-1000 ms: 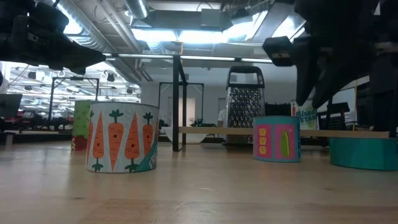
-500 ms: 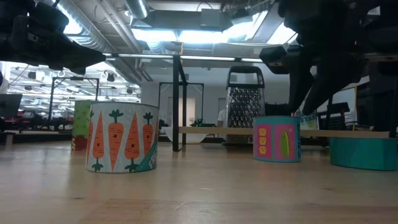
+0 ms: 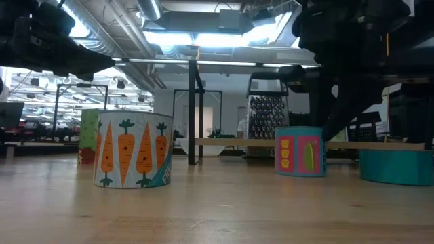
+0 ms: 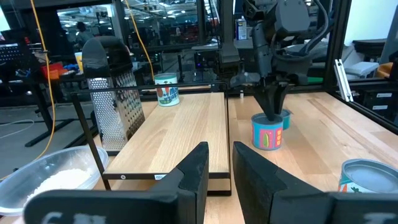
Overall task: Pick and place cans onto a shelf
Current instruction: Put the blue canned corn on the shelf
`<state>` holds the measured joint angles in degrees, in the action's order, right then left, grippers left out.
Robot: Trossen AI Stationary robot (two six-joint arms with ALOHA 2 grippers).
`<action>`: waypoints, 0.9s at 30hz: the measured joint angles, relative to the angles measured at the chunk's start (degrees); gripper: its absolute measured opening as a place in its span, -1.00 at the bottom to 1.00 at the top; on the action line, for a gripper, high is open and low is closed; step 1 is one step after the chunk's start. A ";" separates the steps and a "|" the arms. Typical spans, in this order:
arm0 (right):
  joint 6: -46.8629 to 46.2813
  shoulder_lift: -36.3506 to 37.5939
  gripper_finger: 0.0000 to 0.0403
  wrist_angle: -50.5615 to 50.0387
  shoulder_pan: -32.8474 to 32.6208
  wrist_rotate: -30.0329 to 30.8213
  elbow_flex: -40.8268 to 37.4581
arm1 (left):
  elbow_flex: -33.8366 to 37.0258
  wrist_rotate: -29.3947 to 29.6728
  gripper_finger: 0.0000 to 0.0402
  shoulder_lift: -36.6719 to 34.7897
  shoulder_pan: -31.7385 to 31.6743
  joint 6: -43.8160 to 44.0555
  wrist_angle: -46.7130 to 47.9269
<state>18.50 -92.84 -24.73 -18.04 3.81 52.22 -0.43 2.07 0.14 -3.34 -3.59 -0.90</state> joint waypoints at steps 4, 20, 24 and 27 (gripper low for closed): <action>0.02 0.00 -0.69 0.29 0.00 -0.08 -0.06 | 0.00 0.00 -0.67 0.00 -0.01 0.01 0.00; -5.28 1.88 -0.97 0.13 -0.19 -0.65 -0.52 | 0.00 0.00 -0.67 0.02 -0.02 -0.01 0.02; -6.47 5.43 -0.97 0.14 -1.04 -0.65 -0.54 | 0.00 0.00 -0.67 0.02 0.01 0.00 0.00; -7.77 8.64 -0.96 -0.47 -1.90 -0.63 -0.52 | 0.00 0.00 -0.67 0.02 -0.01 -0.01 0.01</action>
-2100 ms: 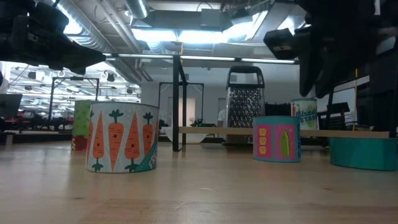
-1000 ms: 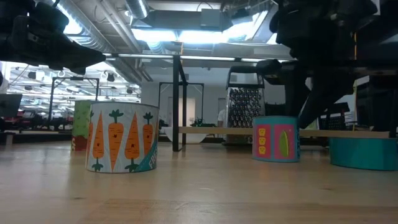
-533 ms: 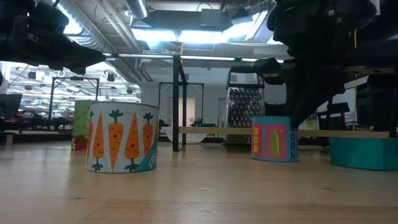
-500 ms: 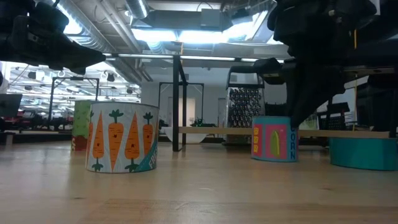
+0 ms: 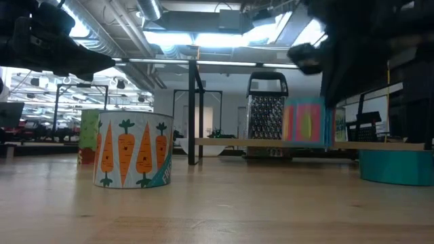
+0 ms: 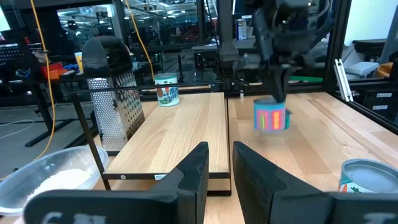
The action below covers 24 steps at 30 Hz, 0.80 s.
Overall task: Pick and place cans onto a shelf
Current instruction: Put the blue canned corn on the shelf
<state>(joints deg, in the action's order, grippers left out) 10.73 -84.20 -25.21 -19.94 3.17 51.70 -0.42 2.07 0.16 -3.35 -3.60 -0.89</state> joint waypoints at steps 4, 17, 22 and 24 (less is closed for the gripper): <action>-3.08 5.54 -0.97 -2.35 -0.62 0.03 0.09 | 0.00 0.00 -0.67 -0.02 0.02 0.01 -0.02; -19.89 23.39 -0.95 -26.78 -0.64 15.22 0.13 | 0.02 0.00 -0.67 -0.01 0.01 0.00 -0.02; -27.04 26.91 -0.96 -35.40 -0.62 22.64 0.18 | 0.01 0.00 -0.67 0.00 0.01 0.00 -0.02; -28.54 27.30 -0.96 -37.54 -0.42 24.32 0.22 | 0.00 0.00 -0.67 -0.02 0.00 0.00 0.00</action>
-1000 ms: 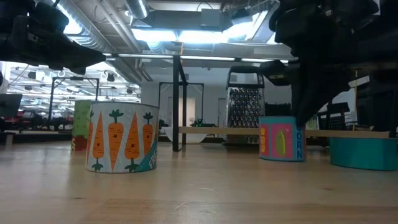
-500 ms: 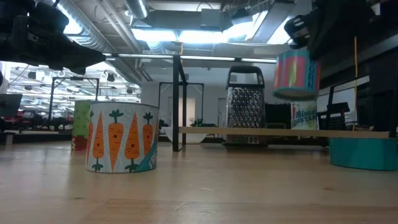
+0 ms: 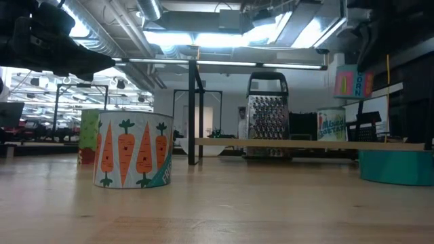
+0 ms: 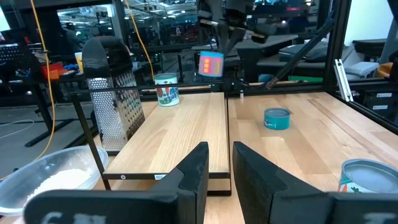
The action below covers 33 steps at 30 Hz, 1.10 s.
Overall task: Pick and place cans onto a shelf
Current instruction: Put the blue canned corn on the shelf
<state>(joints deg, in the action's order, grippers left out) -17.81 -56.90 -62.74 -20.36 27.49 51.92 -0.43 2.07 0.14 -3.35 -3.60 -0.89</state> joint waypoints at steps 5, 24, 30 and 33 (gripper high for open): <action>0.27 -0.20 -0.95 -1.12 1.17 -0.01 -0.11 | 0.00 0.00 -0.67 0.00 0.01 0.00 -0.01; 3.54 0.34 -0.95 3.81 10.31 -4.71 -7.69 | 0.00 0.00 -0.67 0.01 0.01 0.00 -0.01; 4.53 0.28 -0.95 4.03 13.23 -6.31 -7.72 | 0.00 0.00 -0.67 0.02 0.01 0.00 -0.01; 5.04 0.12 -0.95 4.63 15.12 -8.11 -7.74 | 0.00 0.00 -0.67 0.01 0.00 0.02 -0.01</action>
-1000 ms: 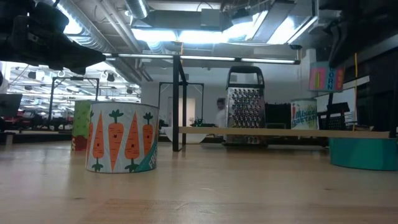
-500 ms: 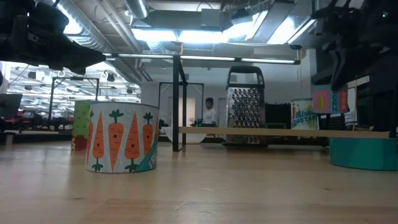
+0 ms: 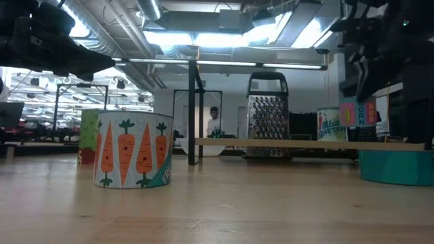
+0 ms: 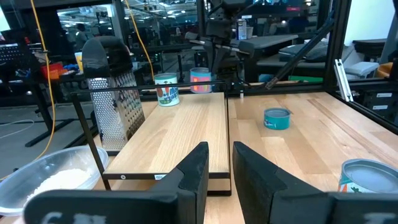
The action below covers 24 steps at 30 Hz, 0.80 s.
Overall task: Pick and place cans onto a shelf
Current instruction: Put the blue canned corn on the shelf
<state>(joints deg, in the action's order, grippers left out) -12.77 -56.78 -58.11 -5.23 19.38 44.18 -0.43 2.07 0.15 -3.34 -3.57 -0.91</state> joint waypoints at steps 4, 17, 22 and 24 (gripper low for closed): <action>1.53 -0.26 -0.95 0.93 2.40 -2.86 -0.32 | 0.00 0.00 -0.67 0.01 -0.01 -0.02 0.00; 4.28 -3.36 -0.95 1.73 9.29 -9.14 -0.32 | 0.00 0.00 -0.67 0.00 0.01 -0.02 0.00; 4.30 -4.27 -0.94 1.71 10.46 -9.14 -0.32 | 0.00 0.00 -0.67 -0.01 0.01 -0.02 0.00; 4.30 -4.56 -0.94 1.71 10.78 -9.17 -0.32 | 0.01 0.00 -0.67 -0.01 0.00 -0.01 0.00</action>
<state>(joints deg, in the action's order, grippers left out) -8.47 -61.34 -56.40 5.54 10.22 43.86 -0.42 2.07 0.14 -3.34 -3.58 -0.91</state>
